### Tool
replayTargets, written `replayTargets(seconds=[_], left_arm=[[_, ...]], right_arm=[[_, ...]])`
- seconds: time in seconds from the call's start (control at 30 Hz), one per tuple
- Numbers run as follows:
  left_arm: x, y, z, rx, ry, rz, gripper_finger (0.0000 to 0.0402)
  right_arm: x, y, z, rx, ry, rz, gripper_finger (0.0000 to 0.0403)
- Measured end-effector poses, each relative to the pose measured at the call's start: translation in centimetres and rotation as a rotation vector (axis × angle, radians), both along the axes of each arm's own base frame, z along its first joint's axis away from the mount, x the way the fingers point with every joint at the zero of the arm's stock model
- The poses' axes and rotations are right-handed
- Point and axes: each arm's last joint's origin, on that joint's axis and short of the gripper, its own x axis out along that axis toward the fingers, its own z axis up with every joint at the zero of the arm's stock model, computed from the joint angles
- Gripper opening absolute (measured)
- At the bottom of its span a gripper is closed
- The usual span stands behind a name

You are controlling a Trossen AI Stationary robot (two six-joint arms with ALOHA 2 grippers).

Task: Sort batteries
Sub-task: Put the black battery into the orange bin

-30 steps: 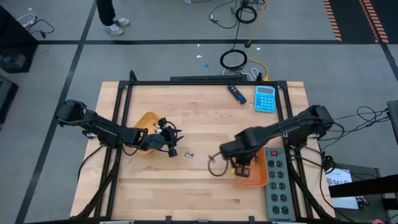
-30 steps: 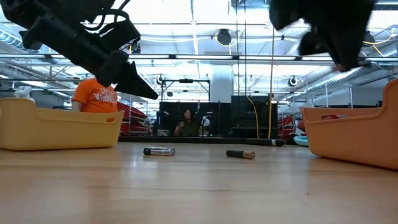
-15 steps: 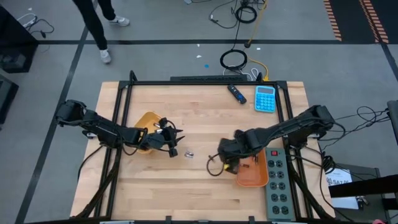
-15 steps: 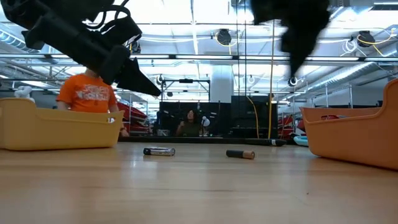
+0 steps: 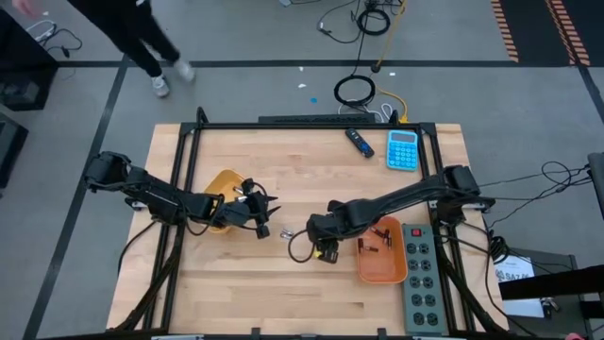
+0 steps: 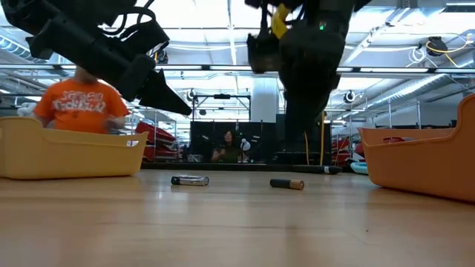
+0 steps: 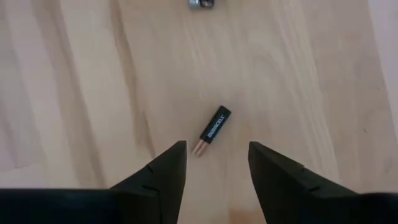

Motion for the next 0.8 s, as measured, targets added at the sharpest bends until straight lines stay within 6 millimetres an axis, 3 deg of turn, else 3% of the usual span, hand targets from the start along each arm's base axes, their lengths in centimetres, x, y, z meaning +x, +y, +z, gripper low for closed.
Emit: replayTargets(seconds=[0.37,0.57,0.8], left_arm=[[-0.1,0.0,-0.1,0.002,0.012,0.000,0.0138],[-0.1,0.0,-0.1,0.003,0.015,0.000,0.0138],[-0.1,0.0,-0.1,0.002,0.017,-0.001,0.0138]], right_arm=[[0.7,-0.5,-2.4,0.004,0.061,0.019,0.0187],[1.4,-0.3,-2.8,0.033,0.021,0.034,0.0187],[1.7,-0.2,-4.8,0.015,0.067,0.019,0.0187]])
